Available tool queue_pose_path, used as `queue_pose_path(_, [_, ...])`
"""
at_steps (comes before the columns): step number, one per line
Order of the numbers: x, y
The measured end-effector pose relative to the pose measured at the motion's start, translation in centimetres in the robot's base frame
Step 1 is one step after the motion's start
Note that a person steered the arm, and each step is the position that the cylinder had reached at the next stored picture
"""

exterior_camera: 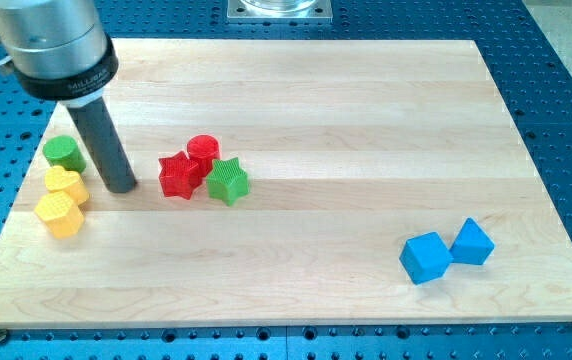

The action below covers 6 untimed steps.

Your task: Place the red star vertically above the blue cube

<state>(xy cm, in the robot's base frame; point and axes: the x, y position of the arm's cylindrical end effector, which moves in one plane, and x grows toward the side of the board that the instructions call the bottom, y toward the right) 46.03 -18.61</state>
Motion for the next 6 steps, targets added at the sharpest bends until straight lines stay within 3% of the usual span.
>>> queue_pose_path(1, [0.5,6.0])
queue_pose_path(2, [1.3,20.9])
queue_pose_path(3, [2.3,17.3])
queue_pose_path(4, [-1.0,20.3])
queue_pose_path(5, [-1.3,26.4])
queue_pose_path(6, [4.8,30.0])
